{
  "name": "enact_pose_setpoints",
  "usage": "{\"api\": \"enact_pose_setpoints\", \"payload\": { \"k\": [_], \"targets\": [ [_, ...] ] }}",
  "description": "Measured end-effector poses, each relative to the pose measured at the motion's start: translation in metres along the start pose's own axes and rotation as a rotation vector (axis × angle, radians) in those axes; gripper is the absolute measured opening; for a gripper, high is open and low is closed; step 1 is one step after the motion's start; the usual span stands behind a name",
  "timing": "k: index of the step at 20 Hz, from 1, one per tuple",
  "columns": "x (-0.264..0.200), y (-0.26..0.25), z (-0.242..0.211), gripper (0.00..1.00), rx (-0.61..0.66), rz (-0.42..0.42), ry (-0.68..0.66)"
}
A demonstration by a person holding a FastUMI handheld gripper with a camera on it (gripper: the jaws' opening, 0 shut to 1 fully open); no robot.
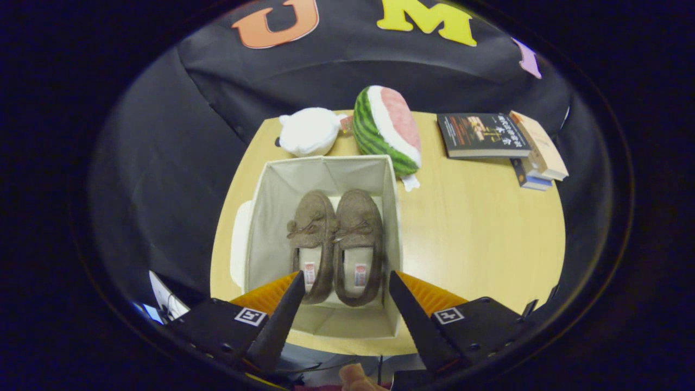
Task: Open the storage box then place both shoes into the box .Put the left shoe in first, then the right shoe, with the right side of both shoes facing outward in a uniform manner.
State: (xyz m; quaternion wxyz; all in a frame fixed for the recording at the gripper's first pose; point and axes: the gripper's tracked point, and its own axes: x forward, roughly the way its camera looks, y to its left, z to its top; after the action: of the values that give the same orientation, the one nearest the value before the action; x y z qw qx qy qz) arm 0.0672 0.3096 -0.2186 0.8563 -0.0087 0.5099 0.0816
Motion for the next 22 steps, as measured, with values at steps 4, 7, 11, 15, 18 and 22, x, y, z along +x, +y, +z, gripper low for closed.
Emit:
{"api": "enact_pose_setpoints", "payload": {
  "k": [4, 7, 11, 15, 18, 22],
  "targets": [
    [-0.063, -0.024, 0.024, 0.95, -0.024, -0.030, -0.179],
    [-0.111, -0.032, 0.054, 0.95, -0.026, -0.020, -0.379],
    [-0.178, -0.071, 0.073, 0.95, -0.037, -0.064, -0.631],
    [-0.232, -0.100, 0.073, 0.96, -0.006, -0.078, -0.768],
    [-0.273, -0.130, 0.079, 0.96, 0.001, -0.099, -0.928],
    [-0.307, -0.165, 0.067, 0.95, 0.000, -0.154, -1.095]
  ]
}}
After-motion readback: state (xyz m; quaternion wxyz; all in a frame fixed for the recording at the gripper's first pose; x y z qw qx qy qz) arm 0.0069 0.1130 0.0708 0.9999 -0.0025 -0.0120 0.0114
